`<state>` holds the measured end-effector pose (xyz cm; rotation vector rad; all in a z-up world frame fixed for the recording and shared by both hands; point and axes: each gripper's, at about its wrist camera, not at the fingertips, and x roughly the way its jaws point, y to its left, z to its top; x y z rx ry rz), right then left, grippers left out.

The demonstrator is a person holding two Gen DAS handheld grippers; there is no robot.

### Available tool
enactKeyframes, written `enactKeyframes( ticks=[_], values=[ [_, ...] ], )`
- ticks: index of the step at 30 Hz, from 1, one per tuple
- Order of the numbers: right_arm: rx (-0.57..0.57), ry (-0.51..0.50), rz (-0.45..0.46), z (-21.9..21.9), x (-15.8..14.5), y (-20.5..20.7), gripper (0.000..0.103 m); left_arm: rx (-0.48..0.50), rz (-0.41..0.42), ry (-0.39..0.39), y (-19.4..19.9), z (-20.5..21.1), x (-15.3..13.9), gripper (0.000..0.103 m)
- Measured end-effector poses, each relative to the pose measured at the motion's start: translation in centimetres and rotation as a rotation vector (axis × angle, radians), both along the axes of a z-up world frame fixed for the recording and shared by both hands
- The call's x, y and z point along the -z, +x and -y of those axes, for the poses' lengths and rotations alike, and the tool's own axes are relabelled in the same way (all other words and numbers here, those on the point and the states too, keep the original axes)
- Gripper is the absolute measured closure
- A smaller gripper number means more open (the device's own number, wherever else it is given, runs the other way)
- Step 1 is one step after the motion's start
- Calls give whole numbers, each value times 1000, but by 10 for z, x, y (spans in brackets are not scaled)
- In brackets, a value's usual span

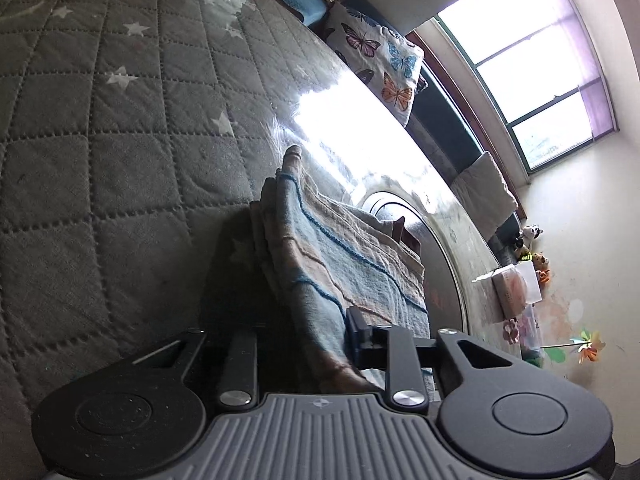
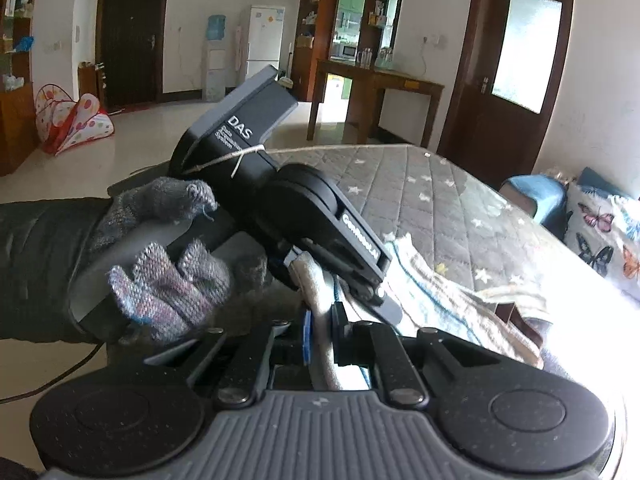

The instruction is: Fold clothes

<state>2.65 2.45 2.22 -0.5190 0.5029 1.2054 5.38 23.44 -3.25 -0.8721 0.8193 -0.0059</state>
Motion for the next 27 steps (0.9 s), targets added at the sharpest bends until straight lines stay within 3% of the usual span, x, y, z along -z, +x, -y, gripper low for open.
enactKeyframes(
  ticks=[4,8,12,18,27],
  values=[
    [35,14,-33,12,-3,8,86,-1,-2,6,-1,-2,1,80],
    [104,16,-50,25,-3,21,86,3,3,20,-2,-1,2,80],
    [256,-21,-72,41,10,53,86,5,-1,28,-2,1,4,80],
    [428,-28,-190,60,31,106,83,10,-2,28,1,1,5,80],
    [567,28,-323,75,54,141,75,12,-5,41,3,3,5,79]
  ],
)
